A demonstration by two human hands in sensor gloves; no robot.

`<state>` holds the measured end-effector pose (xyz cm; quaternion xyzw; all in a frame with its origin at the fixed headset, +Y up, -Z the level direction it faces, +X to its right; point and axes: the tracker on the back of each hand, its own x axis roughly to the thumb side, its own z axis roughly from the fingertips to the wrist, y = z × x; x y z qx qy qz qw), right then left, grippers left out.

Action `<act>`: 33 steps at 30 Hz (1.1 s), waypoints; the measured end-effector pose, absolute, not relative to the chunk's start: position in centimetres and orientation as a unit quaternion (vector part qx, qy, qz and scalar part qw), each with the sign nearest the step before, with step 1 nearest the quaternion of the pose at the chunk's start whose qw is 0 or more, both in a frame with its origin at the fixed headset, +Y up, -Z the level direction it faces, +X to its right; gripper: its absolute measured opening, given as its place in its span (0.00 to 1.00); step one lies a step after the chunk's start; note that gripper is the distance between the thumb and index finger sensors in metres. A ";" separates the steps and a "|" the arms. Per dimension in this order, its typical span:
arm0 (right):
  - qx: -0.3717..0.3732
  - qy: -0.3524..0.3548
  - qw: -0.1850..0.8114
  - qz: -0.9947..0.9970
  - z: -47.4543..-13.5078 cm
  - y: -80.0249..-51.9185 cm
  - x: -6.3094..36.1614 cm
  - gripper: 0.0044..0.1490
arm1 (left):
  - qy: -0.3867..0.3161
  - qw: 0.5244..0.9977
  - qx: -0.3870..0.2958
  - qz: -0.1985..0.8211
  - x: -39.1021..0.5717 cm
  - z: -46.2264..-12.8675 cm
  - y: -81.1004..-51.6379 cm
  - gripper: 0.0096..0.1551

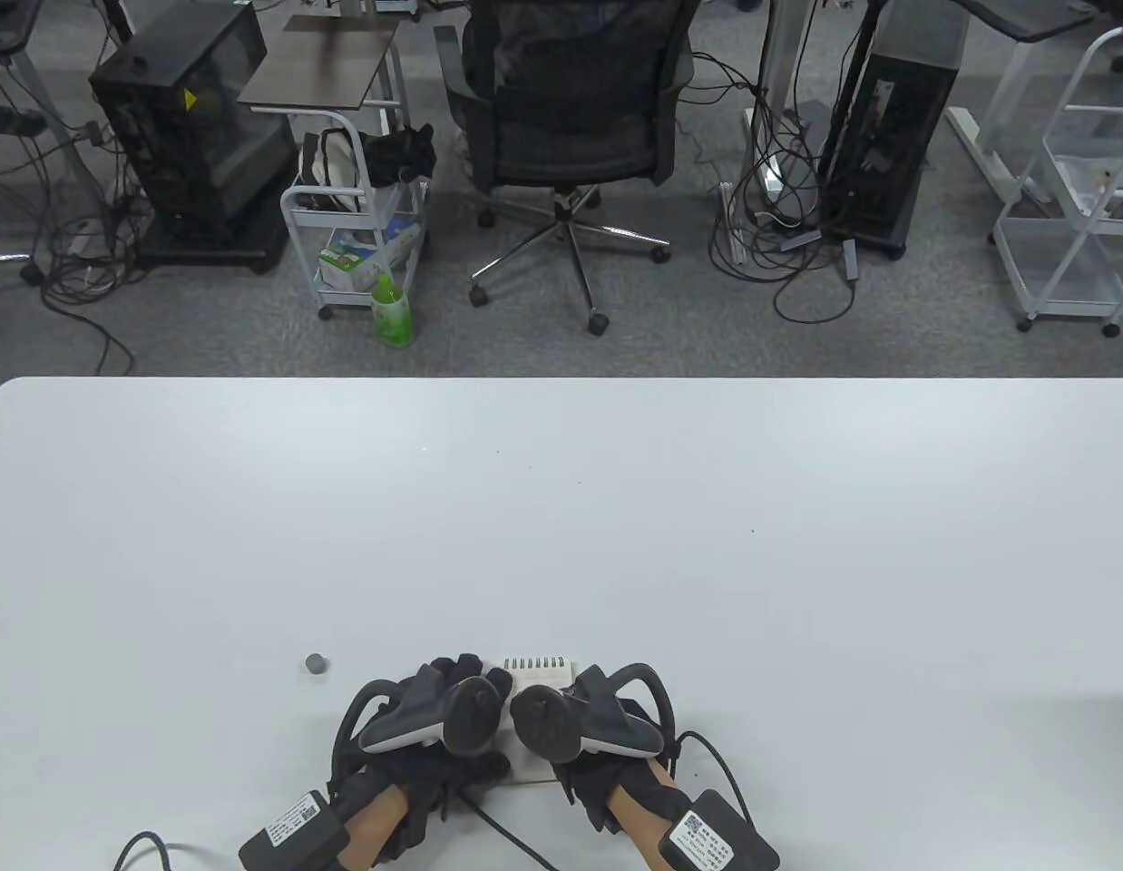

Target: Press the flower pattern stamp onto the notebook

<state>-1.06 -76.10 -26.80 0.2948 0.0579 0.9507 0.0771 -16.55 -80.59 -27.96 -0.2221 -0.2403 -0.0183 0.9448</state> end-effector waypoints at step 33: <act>0.279 0.050 0.099 0.954 -27.8 -74.7 2.8 0.28 | -0.241 0.945 -0.223 -0.018 -16.5 -28.0 -80.6 0.55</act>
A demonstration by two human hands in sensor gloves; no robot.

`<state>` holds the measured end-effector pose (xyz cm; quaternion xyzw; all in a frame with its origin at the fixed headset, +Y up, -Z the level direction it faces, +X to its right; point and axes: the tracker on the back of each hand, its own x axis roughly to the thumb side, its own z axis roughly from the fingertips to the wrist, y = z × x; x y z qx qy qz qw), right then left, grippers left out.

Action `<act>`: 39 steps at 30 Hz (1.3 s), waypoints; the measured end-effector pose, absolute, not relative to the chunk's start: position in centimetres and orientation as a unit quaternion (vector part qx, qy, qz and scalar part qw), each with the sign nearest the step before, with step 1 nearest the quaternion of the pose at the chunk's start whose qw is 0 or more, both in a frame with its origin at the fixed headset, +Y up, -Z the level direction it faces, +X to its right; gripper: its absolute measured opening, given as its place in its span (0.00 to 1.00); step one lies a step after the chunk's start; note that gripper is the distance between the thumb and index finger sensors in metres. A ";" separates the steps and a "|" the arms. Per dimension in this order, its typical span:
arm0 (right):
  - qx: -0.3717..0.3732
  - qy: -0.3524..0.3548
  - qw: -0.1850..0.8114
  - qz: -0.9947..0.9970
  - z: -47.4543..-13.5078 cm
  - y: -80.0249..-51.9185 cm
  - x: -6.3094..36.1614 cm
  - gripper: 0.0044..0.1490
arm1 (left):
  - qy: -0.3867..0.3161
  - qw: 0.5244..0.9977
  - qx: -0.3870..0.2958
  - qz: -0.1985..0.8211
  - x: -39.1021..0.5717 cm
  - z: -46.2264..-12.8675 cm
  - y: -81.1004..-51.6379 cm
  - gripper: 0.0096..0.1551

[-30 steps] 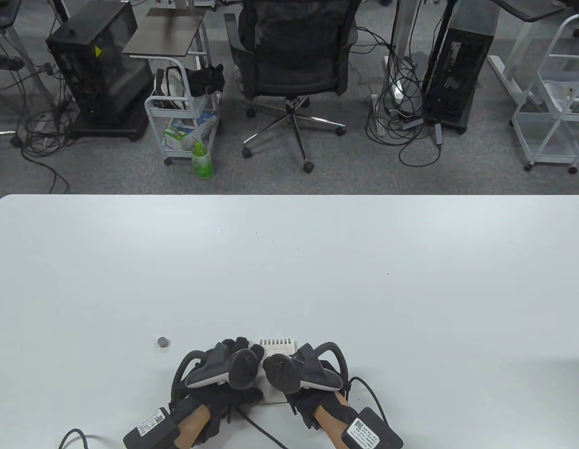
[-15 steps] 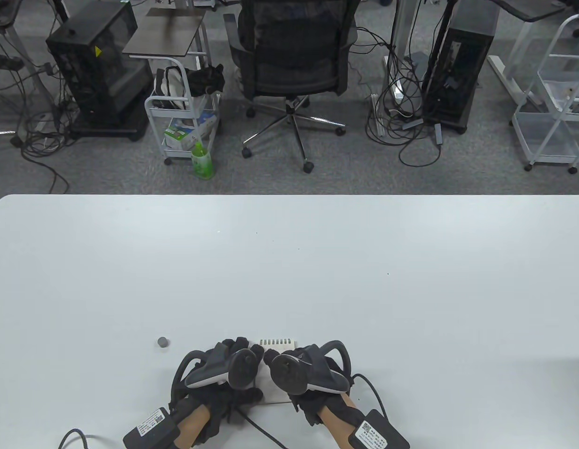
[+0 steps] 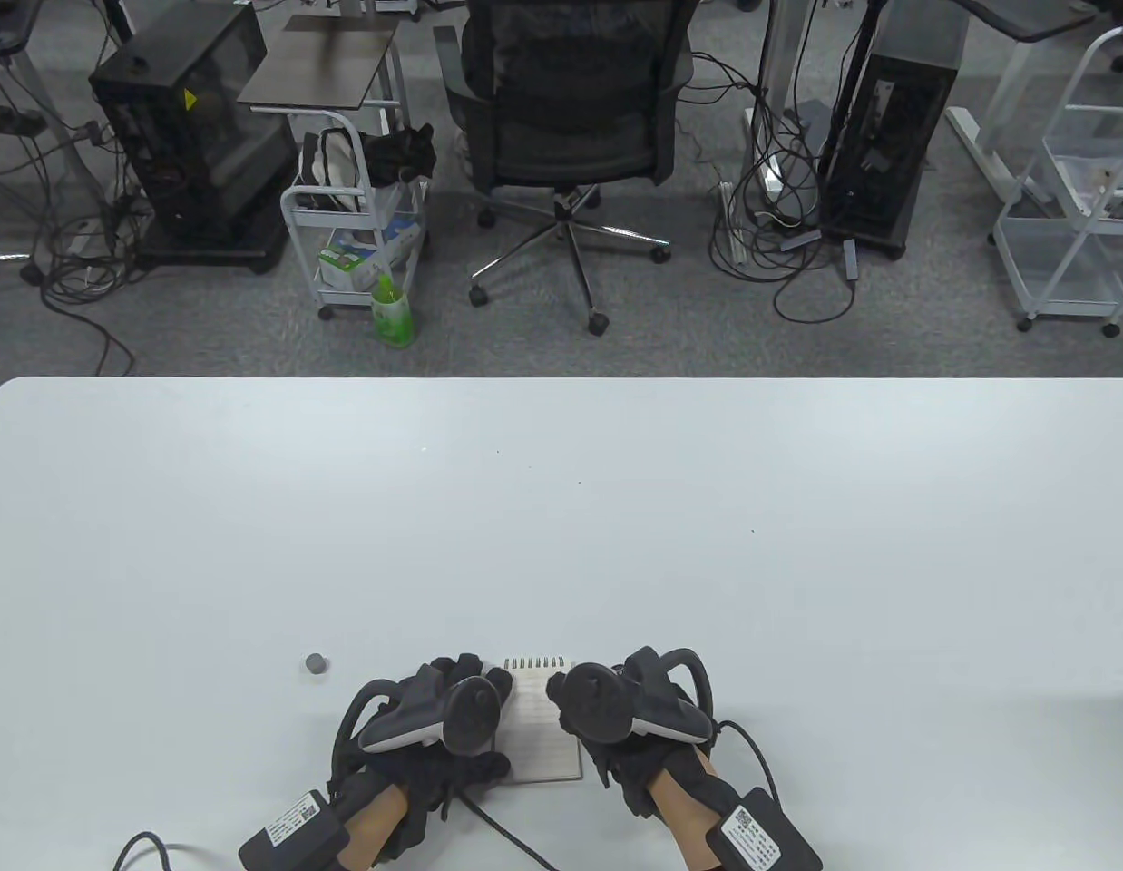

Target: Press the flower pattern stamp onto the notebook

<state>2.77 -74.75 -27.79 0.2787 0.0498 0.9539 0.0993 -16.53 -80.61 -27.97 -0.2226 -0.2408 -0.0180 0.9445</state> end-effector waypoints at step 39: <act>0.287 0.073 0.089 0.951 -27.5 -75.8 1.3 0.27 | -0.241 0.945 -0.223 -0.018 -16.5 -28.0 -80.6 0.55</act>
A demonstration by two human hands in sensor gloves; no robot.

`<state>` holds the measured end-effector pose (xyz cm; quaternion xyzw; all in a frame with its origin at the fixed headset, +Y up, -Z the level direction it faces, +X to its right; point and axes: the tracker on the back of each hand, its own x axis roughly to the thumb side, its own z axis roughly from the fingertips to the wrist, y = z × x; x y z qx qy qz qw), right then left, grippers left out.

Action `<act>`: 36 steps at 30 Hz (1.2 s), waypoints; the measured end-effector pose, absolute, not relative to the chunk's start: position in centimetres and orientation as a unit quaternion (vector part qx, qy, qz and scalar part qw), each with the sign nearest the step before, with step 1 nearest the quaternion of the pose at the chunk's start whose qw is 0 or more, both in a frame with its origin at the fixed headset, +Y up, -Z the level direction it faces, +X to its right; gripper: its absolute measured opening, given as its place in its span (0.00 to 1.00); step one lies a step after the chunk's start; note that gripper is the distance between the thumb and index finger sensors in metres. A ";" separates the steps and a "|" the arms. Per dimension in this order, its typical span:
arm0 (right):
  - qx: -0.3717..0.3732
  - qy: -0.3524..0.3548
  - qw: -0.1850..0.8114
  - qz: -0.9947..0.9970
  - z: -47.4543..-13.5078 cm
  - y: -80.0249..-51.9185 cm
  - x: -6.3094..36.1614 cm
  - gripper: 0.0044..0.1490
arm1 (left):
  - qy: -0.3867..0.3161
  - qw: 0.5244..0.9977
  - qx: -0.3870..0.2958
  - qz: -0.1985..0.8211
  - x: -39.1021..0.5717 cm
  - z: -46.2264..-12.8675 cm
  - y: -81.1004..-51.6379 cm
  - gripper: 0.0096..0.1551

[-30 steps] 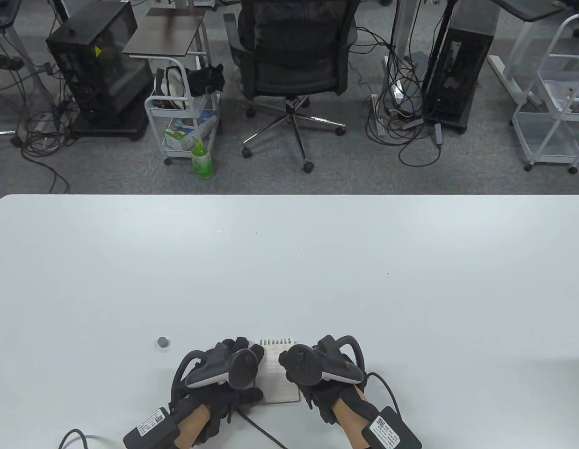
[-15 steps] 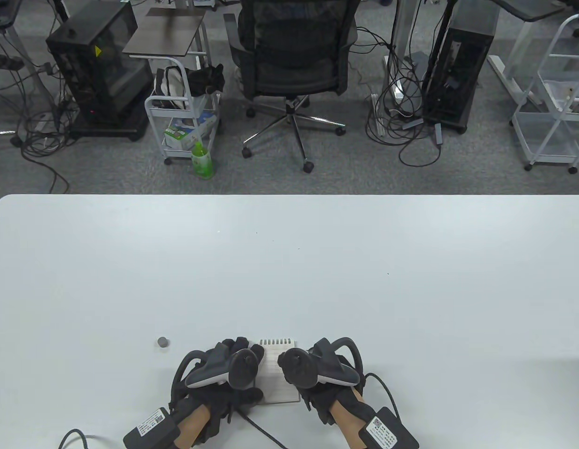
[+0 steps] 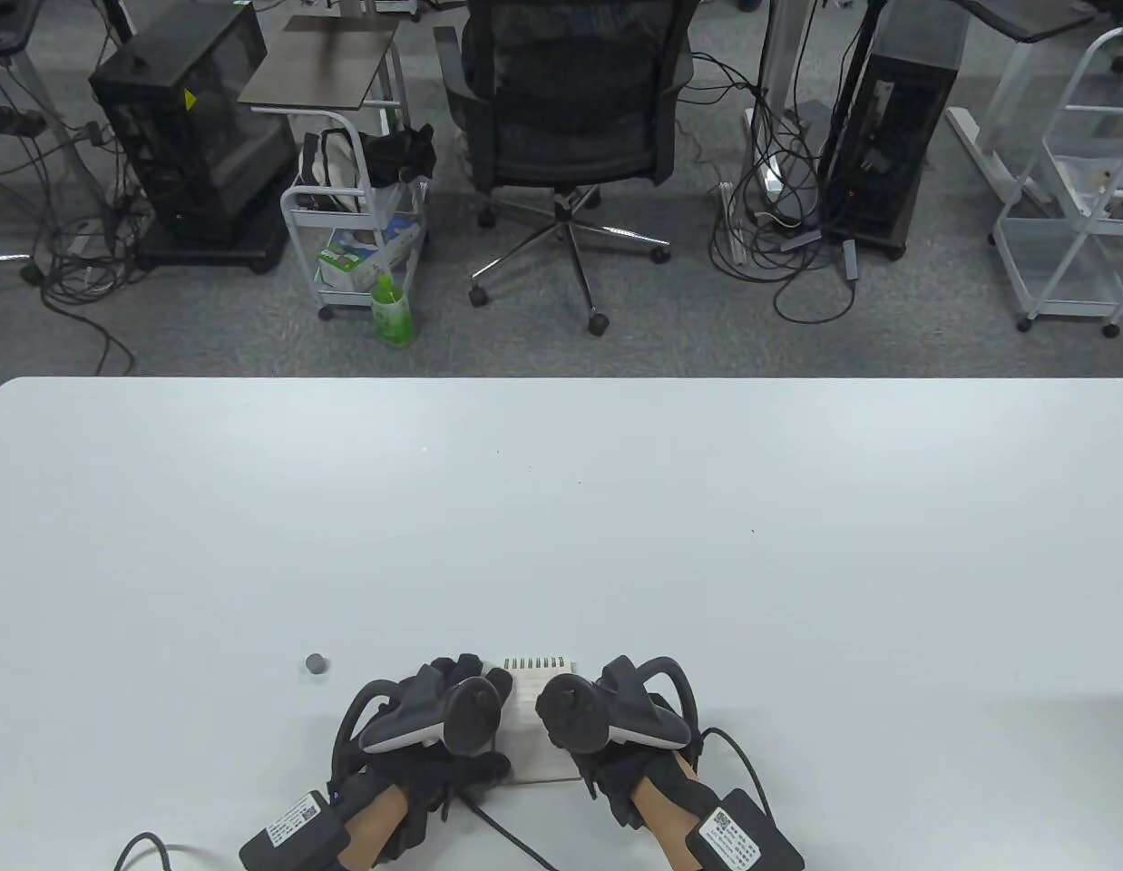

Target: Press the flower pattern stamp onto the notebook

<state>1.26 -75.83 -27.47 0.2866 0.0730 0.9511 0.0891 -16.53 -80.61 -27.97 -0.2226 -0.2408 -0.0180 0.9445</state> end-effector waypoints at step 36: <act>0.296 0.045 0.090 0.950 -27.4 -75.6 1.8 0.28 | -0.234 0.945 -0.227 -0.013 -16.7 -28.0 -80.7 0.55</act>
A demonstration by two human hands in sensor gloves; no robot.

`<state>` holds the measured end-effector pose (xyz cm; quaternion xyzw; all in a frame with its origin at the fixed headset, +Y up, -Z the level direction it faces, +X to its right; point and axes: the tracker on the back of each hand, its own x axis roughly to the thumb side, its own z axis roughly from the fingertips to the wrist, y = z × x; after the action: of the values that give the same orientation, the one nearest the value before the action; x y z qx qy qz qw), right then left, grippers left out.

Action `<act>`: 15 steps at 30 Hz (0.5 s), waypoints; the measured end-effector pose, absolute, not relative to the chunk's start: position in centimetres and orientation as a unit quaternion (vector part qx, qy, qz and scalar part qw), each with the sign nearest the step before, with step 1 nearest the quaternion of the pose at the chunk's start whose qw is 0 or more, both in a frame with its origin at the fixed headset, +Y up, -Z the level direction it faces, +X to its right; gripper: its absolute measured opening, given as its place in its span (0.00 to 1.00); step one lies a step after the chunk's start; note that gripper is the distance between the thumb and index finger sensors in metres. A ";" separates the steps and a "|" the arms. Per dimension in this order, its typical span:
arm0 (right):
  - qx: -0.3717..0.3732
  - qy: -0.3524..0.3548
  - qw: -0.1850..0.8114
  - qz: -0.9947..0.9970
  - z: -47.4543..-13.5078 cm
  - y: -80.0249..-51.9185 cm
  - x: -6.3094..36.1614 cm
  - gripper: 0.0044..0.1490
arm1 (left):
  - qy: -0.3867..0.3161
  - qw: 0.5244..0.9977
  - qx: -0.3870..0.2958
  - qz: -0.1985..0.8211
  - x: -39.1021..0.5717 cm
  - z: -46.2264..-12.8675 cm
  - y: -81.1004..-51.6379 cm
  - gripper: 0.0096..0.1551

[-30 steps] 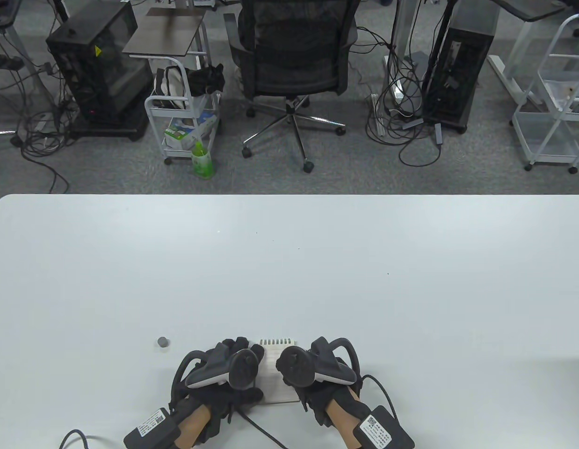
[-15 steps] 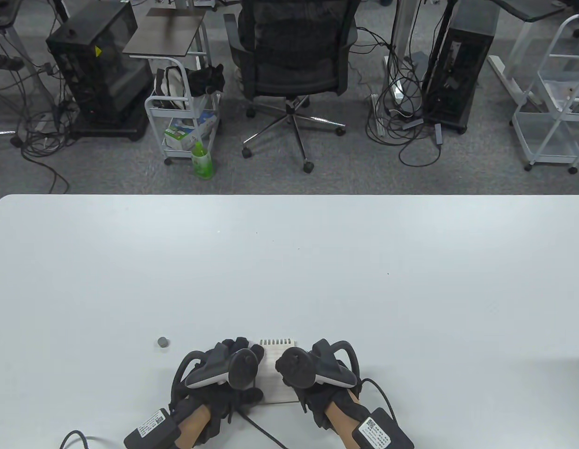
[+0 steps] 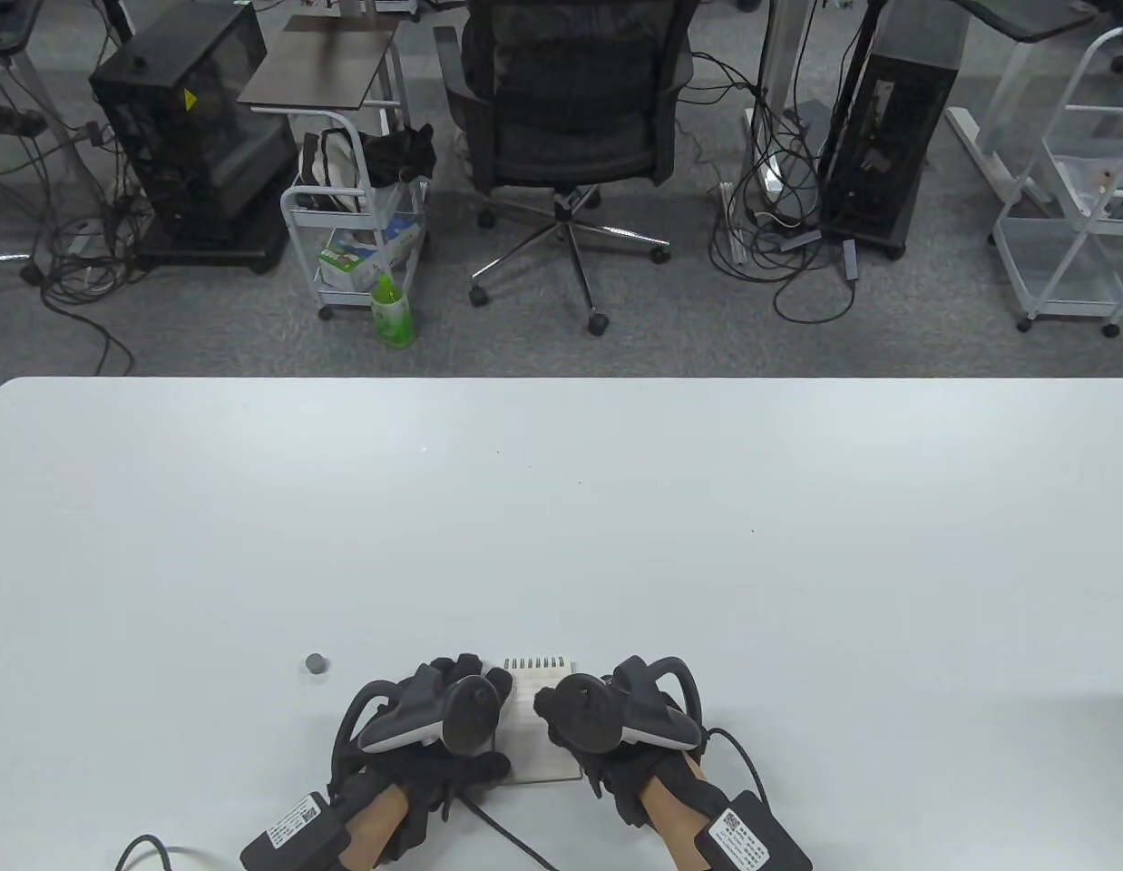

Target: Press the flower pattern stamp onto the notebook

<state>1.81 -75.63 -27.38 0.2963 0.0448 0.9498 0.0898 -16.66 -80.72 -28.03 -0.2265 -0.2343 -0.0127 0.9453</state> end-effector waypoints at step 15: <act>0.185 -0.037 0.372 0.909 -29.0 -73.5 7.7 0.28 | -0.234 0.945 -0.229 -0.010 -16.7 -28.0 -80.8 0.55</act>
<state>7.74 -73.53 -29.01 0.1846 -0.0374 0.9091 0.3715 -16.69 -80.75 -28.05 -0.2290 -0.2336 -0.0100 0.9449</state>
